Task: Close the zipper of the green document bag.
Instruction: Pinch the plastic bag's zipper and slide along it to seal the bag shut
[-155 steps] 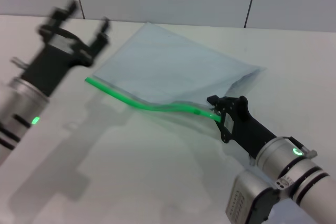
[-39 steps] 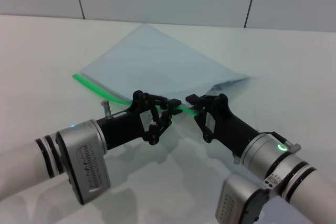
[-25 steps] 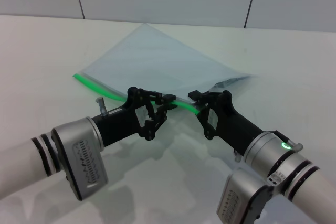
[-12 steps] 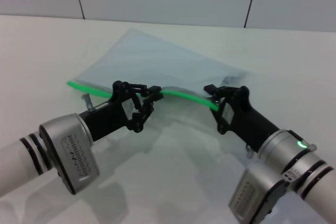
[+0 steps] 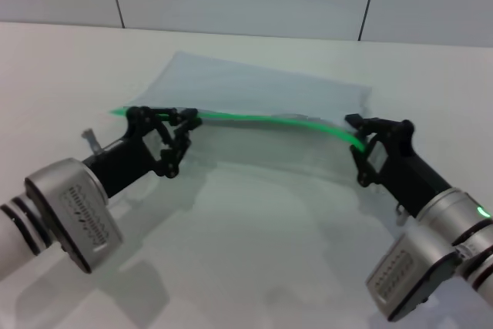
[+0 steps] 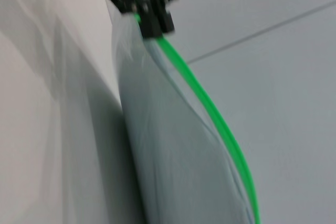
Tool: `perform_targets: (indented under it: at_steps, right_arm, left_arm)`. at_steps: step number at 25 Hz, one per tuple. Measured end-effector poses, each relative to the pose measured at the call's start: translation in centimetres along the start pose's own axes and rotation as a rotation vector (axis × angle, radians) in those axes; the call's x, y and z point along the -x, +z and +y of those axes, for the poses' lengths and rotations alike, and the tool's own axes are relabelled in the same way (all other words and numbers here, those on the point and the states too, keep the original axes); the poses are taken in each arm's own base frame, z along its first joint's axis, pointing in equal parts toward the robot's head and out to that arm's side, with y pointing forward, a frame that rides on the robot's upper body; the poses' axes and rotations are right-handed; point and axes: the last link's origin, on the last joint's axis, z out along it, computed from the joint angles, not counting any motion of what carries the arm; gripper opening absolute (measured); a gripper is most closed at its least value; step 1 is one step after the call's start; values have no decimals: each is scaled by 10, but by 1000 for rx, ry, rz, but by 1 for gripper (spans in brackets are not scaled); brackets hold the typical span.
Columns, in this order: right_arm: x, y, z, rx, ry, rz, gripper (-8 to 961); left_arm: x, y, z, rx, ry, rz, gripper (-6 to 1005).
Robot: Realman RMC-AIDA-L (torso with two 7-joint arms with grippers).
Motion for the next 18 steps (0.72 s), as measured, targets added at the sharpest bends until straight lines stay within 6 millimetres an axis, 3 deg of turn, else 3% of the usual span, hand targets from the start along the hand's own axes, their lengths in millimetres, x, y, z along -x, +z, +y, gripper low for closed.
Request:
perform_targets:
  at_steps: [18]
  right_arm:
    - [-39, -15, -11, -93, 60, 170, 5]
  left_arm:
    - [18, -20, -12, -137, -42, -106, 115]
